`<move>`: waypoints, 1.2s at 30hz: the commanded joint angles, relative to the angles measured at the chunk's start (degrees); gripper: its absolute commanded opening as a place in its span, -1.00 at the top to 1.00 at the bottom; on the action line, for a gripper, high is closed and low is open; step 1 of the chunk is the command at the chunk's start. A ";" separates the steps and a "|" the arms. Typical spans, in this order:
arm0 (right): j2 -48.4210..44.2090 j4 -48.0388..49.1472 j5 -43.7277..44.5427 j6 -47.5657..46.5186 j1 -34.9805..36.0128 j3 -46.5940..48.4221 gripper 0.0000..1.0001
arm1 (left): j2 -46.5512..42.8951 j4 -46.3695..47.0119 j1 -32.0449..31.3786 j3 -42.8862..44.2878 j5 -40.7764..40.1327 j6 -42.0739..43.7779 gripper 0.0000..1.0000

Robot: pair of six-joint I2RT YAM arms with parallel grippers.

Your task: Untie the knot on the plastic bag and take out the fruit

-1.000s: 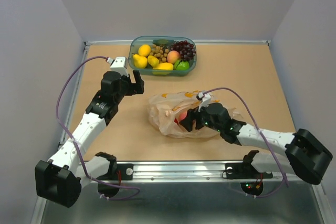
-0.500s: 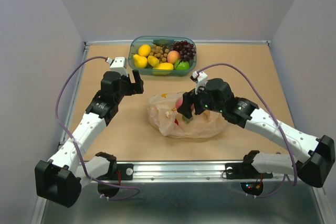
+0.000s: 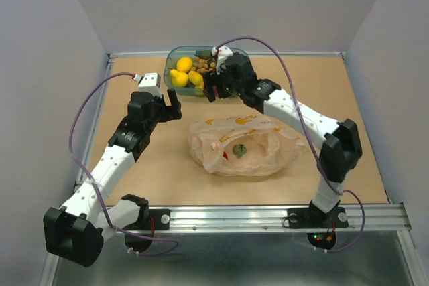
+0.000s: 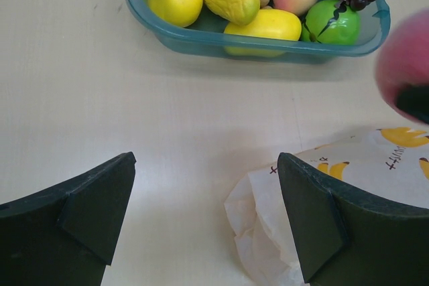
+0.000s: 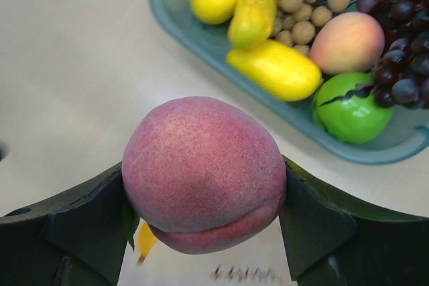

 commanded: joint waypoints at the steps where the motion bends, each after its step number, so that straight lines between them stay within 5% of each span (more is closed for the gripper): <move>1: 8.48 5.03 1.72 -0.69 -4.46 10.42 0.99 | -1.82 1.24 0.13 0.06 -0.94 0.80 -0.96; 7: 20.10 7.76 3.30 1.95 -7.45 18.79 0.82 | -1.99 1.24 1.71 0.32 0.20 0.45 -0.96; 12: 29.15 8.47 4.89 1.78 -8.60 26.43 -0.03 | -2.43 1.86 3.64 0.15 2.40 -0.16 -0.96; 13: 29.96 8.64 5.24 1.95 -8.69 28.27 -0.46 | -2.52 1.95 3.99 0.06 2.92 -0.34 -0.96; 14: 30.66 8.64 5.50 2.04 -8.69 29.08 -0.64 | -2.52 1.95 4.17 0.06 3.10 -0.43 -0.96; 17: 30.76 8.56 6.03 2.83 -8.69 29.87 -0.99 | -2.43 2.21 4.26 -0.03 3.80 -0.43 -0.96; 23: 21.19 8.56 3.84 3.36 -8.69 23.30 -1.00 | -1.55 2.47 4.17 -0.03 8.55 0.01 -0.96; 29: 3.73 8.55 2.52 3.36 -8.69 6.08 -1.00 | -2.34 2.21 -0.57 -0.12 7.33 1.06 -0.97; 36: -18.42 8.56 2.60 6.08 -8.69 -16.42 -1.00 | -6.11 -1.74 -18.57 0.58 -6.28 -5.69 -0.97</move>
